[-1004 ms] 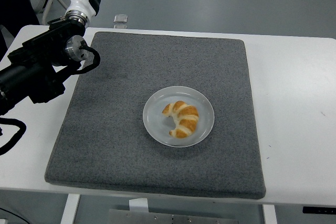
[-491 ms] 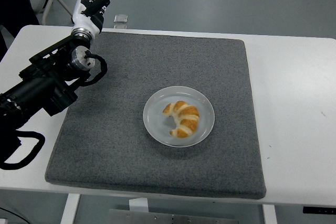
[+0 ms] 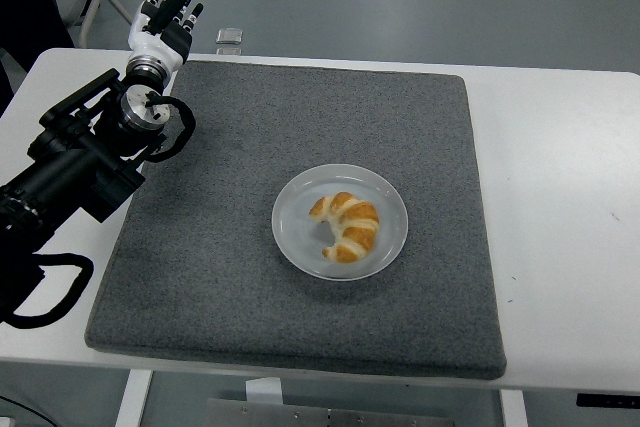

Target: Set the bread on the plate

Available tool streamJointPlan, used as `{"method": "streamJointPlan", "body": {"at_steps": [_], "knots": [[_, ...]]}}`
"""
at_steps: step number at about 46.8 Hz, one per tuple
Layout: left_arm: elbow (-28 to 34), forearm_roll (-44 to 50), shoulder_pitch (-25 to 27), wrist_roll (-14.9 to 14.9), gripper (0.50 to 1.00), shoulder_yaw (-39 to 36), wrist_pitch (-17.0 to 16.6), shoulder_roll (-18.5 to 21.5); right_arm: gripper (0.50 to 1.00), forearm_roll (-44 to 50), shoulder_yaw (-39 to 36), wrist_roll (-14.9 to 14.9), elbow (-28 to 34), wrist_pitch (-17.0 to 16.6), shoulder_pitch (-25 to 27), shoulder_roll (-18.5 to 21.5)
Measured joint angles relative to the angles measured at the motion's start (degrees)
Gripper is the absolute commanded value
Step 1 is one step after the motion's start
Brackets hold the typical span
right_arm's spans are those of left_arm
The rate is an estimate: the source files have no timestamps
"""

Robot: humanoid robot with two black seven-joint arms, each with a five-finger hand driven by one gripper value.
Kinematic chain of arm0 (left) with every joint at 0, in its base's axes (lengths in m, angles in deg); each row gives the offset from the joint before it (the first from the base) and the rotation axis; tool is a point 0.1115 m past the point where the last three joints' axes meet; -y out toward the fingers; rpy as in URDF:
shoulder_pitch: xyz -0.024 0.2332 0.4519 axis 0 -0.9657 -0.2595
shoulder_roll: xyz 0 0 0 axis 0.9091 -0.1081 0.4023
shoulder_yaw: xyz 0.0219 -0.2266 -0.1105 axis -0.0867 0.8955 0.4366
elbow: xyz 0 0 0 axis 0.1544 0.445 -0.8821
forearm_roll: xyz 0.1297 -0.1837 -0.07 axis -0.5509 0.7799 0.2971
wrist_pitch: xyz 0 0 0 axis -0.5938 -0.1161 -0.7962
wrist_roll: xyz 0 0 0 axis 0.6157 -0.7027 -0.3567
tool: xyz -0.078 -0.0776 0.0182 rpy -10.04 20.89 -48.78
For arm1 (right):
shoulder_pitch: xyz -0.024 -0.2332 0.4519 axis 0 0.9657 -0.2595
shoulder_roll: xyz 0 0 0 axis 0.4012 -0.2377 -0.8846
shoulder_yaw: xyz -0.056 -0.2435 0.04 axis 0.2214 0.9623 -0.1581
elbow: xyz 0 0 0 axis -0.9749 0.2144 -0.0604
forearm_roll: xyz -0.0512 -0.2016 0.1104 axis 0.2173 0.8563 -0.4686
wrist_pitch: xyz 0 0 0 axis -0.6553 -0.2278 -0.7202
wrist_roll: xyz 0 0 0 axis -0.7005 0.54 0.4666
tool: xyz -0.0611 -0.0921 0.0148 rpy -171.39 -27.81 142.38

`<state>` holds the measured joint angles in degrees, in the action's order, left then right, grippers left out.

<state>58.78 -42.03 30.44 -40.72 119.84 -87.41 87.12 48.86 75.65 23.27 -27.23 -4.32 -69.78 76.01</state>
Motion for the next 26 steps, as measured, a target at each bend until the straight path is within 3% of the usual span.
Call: {"method": "streamJointPlan", "body": {"at_steps": [17,26], "knots": [[0.05,0.08,-0.29,2.07,0.992,4.47,0.85,2.22,0.932,-0.12,-0.08,0.01,0.0,-0.07,0.0,0.0],[-0.03,-0.03,-1.08,2.03,0.992,4.34,4.93,3.07,0.932,-0.12,-0.09,-0.01,0.0,-0.07,0.0,0.0]]}}
